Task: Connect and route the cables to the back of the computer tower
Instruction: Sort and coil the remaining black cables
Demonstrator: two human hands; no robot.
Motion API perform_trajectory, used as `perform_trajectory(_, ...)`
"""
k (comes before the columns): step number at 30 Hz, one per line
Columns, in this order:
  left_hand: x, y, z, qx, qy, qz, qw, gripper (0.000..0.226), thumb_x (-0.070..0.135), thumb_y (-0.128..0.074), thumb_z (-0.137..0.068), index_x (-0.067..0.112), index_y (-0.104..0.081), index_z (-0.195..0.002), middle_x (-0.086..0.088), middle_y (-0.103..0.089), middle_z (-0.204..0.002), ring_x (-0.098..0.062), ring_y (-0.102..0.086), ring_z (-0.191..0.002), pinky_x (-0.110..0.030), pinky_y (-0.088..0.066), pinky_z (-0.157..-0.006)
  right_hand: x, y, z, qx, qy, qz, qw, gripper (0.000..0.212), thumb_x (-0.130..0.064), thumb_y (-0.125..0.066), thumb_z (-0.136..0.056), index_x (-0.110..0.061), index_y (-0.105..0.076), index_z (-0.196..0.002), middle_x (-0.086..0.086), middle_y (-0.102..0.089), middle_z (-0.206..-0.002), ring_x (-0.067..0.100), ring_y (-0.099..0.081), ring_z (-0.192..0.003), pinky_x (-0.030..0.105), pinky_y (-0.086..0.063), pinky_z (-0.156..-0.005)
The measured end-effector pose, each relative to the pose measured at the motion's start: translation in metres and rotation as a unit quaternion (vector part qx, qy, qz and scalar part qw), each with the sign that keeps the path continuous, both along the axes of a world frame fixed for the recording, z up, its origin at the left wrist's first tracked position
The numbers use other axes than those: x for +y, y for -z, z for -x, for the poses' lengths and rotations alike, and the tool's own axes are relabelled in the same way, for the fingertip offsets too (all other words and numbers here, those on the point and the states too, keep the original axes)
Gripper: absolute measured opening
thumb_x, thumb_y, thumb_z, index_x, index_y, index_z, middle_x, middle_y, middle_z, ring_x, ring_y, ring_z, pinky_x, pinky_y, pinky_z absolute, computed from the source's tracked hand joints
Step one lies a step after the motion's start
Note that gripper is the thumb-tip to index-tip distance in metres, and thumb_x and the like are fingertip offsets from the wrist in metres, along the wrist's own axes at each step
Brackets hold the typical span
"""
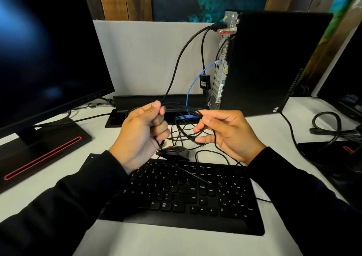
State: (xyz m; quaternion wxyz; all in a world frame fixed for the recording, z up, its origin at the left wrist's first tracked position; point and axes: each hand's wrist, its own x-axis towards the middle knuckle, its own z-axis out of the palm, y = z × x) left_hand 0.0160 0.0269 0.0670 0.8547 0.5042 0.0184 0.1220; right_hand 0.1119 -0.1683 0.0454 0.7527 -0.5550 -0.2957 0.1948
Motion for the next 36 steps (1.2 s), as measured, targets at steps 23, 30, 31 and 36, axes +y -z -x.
perform_trajectory(23,0.012,0.009,-0.010,-0.029,-0.232,-0.044,0.971,0.029,0.015,-0.043,-0.109,0.016,-0.061,-0.086,0.005,-0.036,-0.058,-0.009,-0.027,-0.051,-0.021,-0.026,-0.050,0.011,-0.031,0.031,0.287,0.044,0.043,0.956,0.037,-0.025,-0.043,-0.104,-0.001,-0.062,-0.125,0.028,-0.073,-0.105,0.033,-0.073,-0.075,0.040,-0.061,-0.062)
perform_trajectory(30,-0.001,0.008,-0.006,-0.034,-0.198,-0.054,0.978,0.029,0.011,-0.039,-0.109,0.014,-0.056,-0.086,0.003,-0.039,-0.059,-0.010,-0.030,-0.051,-0.024,-0.027,-0.054,0.015,-0.002,0.027,-0.312,0.244,0.353,0.848,0.033,-0.008,-0.050,-0.102,-0.023,-0.075,-0.087,0.006,-0.056,-0.059,0.012,-0.042,-0.047,0.023,-0.035,-0.050)
perform_trajectory(31,-0.006,0.008,-0.004,-0.046,-0.182,-0.069,0.980,0.029,0.009,-0.038,-0.109,0.013,-0.055,-0.086,0.002,-0.041,-0.059,-0.011,-0.033,-0.051,-0.025,-0.029,-0.056,0.016,0.001,0.028,-0.351,0.239,0.391,0.817,0.032,-0.008,-0.049,-0.100,-0.009,-0.058,-0.070,0.005,-0.050,-0.056,0.013,-0.041,-0.048,0.028,-0.035,-0.052)
perform_trajectory(36,-0.034,0.012,0.009,-0.123,-0.110,-0.224,0.960,0.021,0.016,-0.041,-0.107,0.007,-0.054,-0.094,-0.006,-0.067,-0.071,-0.024,-0.069,-0.067,-0.026,-0.054,-0.069,0.032,0.006,0.043,-0.412,0.132,0.497,0.752,0.018,-0.022,-0.051,-0.098,-0.016,-0.065,-0.087,0.009,-0.058,-0.080,0.031,-0.059,-0.068,0.040,-0.054,-0.063)
